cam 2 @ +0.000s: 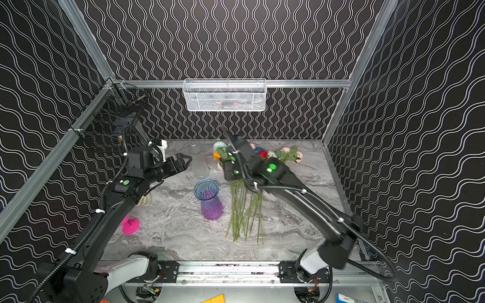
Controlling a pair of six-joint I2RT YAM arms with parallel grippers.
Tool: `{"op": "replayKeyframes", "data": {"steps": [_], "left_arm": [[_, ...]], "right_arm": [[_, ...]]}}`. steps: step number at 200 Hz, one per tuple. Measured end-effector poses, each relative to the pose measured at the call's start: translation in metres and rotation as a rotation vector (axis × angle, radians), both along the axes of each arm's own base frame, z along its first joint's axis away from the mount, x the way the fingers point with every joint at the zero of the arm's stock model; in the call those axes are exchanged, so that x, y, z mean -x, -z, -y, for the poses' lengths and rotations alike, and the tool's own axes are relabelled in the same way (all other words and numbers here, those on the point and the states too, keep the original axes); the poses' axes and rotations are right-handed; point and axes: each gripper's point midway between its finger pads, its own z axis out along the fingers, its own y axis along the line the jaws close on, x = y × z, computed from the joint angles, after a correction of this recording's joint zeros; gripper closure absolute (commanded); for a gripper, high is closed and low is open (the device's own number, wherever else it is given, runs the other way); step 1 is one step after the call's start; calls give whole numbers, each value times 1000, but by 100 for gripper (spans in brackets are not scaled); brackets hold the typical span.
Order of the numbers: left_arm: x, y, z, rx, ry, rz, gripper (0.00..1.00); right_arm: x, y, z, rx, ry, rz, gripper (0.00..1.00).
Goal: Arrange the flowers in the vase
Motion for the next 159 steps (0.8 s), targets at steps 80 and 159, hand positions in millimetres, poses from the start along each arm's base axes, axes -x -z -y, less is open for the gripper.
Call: {"op": "replayKeyframes", "data": {"steps": [80, 159], "left_arm": [[-1, 18, -16, 82, -57, -70, 6], [-2, 28, -26, 92, -76, -109, 6]], "right_arm": [[-63, 125, 95, -98, 183, -142, 95], [-74, 217, -36, -22, -174, -387, 87]]}}
